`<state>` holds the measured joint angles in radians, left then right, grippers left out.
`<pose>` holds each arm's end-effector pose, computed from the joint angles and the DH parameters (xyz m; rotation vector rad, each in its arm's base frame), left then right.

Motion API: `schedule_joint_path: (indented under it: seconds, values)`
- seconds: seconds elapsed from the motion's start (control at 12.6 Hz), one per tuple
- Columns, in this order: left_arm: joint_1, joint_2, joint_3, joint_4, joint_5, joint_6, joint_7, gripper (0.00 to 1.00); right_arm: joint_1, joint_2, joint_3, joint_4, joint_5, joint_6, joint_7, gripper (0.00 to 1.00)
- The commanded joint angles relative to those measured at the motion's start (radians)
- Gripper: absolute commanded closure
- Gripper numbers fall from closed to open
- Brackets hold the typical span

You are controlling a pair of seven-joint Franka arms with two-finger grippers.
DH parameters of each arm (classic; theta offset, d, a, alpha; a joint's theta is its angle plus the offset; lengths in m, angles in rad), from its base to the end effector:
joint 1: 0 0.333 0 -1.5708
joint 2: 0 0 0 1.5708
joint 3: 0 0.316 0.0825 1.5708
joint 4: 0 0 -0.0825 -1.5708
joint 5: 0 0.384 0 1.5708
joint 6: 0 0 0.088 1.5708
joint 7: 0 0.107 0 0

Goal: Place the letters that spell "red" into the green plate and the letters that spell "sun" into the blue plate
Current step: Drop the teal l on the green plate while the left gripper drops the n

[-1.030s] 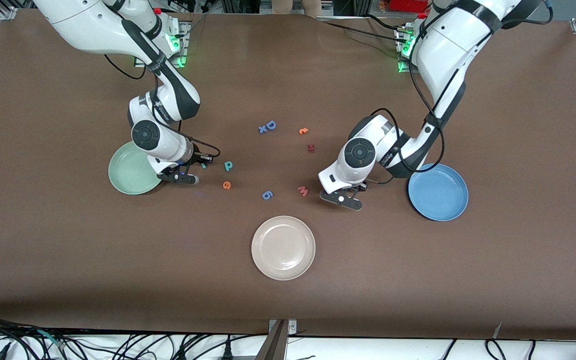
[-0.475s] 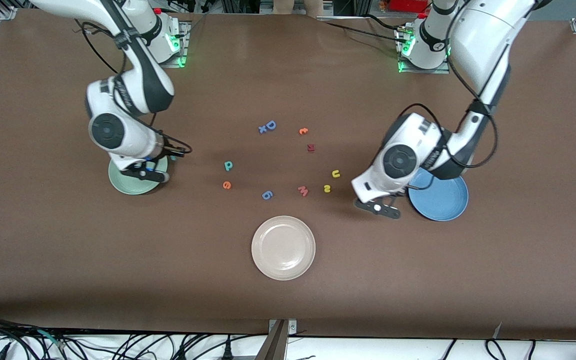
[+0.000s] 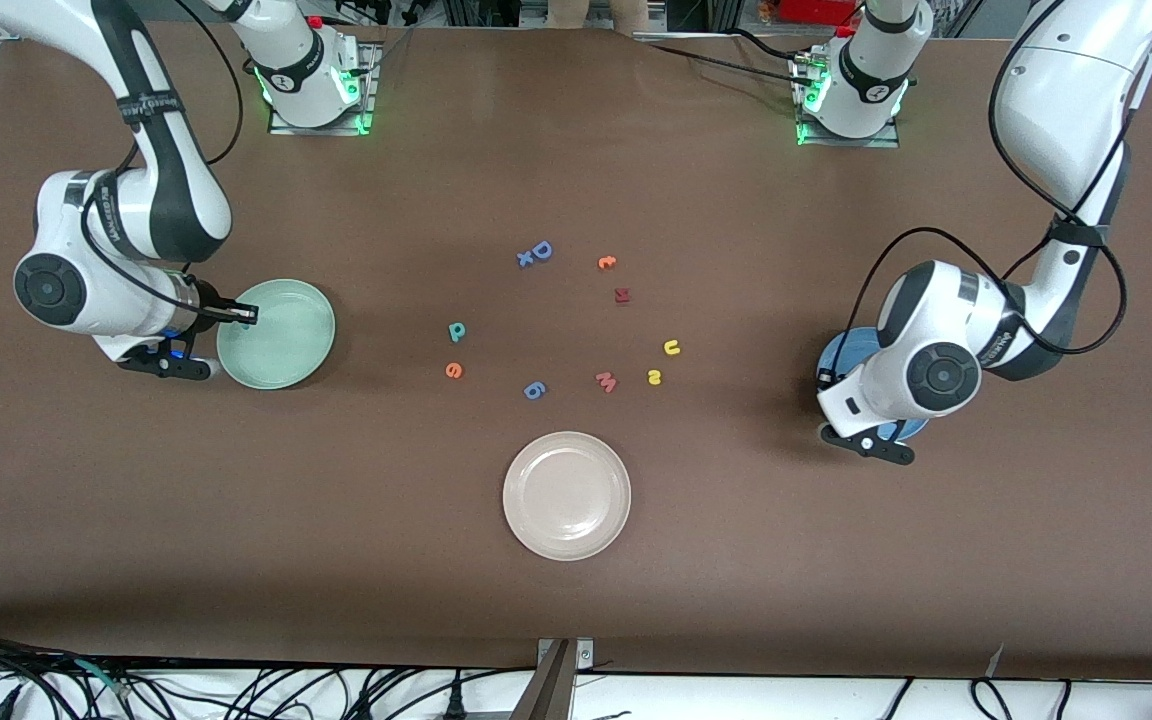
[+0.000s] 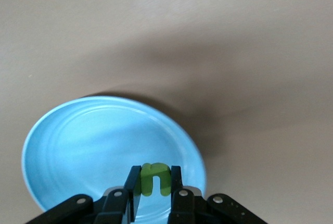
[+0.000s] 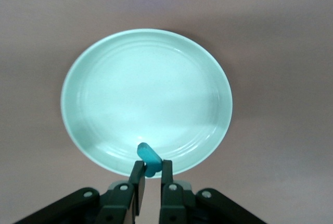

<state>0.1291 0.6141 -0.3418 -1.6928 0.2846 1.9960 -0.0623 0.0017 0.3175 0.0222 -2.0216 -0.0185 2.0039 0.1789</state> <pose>0.6372 -0.1003 0.2364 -3.0120 0.4123 0.3935 0.5583 0.0121 0.2700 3.0489 -0.2204 -0.5130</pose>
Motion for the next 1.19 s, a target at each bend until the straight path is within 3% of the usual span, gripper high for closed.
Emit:
schedule_joint_path:
  seconds: [0.0, 0.16, 0.24, 0.32, 0.4, 0.48, 0.55, 0.71, 0.95, 1.11]
  values:
    - [0.027, 0.01, -0.014, -0.028, 0.028, -0.01, 0.019, 0.79, 0.009, 0.058, 0.005, -0.02, 0.003, 0.058, -0.009, 0.84]
    - [0.046, 0.03, -0.016, -0.028, 0.028, -0.005, 0.021, 0.77, 0.009, 0.087, 0.005, -0.022, 0.011, 0.061, -0.018, 0.83]
    - [0.046, 0.033, -0.016, -0.027, 0.025, -0.005, 0.019, 0.48, 0.006, 0.095, 0.004, -0.022, 0.011, 0.061, -0.018, 0.81]
    - [0.044, 0.033, -0.016, -0.024, 0.022, -0.005, 0.019, 0.0, 0.003, 0.101, 0.005, -0.022, 0.011, 0.059, -0.019, 0.81]
    - [0.044, 0.033, -0.016, -0.022, 0.022, -0.005, 0.019, 0.0, 0.001, 0.101, 0.005, -0.022, 0.011, 0.059, -0.019, 0.75]
    - [0.041, 0.033, -0.017, -0.019, 0.021, -0.006, 0.019, 0.0, 0.003, 0.1, 0.005, -0.02, 0.011, 0.058, -0.019, 0.47]
    - [0.034, 0.03, -0.019, -0.018, 0.018, -0.009, 0.019, 0.0, 0.003, 0.092, 0.005, -0.017, 0.012, 0.05, -0.018, 0.25]
    - [0.011, 0.023, -0.046, -0.015, 0.013, -0.011, 0.001, 0.0, 0.003, 0.052, 0.013, -0.006, 0.015, 0.026, -0.001, 0.09]
    - [0.003, 0.018, -0.147, -0.016, 0.013, -0.013, -0.141, 0.0, 0.011, 0.018, 0.088, 0.044, 0.089, -0.054, 0.107, 0.09]
    - [-0.069, 0.027, -0.172, -0.011, 0.013, 0.001, -0.302, 0.0, 0.009, 0.018, 0.143, 0.061, 0.094, -0.057, 0.212, 0.09]
